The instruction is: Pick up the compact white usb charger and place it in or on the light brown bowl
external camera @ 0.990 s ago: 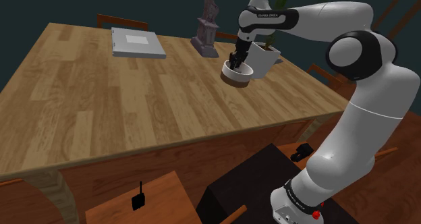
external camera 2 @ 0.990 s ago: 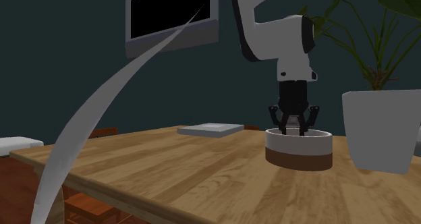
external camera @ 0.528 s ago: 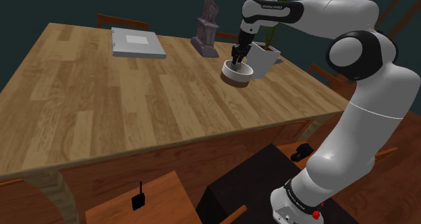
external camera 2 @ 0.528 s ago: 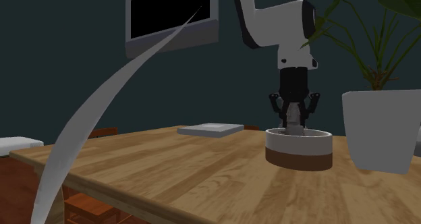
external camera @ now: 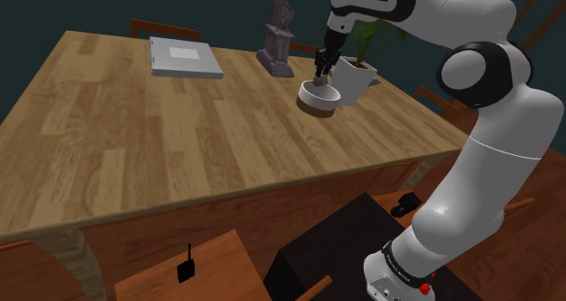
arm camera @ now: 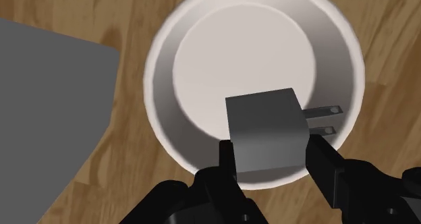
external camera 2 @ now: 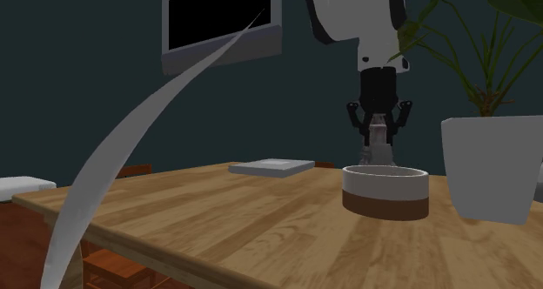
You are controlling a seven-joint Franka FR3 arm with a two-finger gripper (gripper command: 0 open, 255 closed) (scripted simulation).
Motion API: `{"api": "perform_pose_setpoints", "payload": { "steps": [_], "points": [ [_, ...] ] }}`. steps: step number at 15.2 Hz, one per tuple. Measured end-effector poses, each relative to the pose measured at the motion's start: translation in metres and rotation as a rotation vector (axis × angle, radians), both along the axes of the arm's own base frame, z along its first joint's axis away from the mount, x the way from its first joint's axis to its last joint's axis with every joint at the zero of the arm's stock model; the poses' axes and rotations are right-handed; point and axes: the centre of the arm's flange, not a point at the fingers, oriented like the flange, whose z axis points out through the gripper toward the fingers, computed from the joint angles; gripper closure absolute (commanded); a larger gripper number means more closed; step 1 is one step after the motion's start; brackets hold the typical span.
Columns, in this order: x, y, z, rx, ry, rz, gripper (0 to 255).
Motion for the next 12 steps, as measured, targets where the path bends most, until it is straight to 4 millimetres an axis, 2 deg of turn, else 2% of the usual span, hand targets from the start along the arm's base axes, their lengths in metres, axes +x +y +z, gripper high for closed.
{"api": "perform_pose_setpoints", "payload": {
  "steps": [5,7,10,12],
  "points": [
    [-0.002,0.001,0.025,0.0,0.0,0.0,255],
    [-0.015,-0.002,0.032,0.0,0.001,0.0,255],
    [-0.024,-0.003,0.024,0.0,0.0,0.0,255],
    [-0.024,-0.003,0.013,0.0,0.001,0.0,255]
  ]
}}
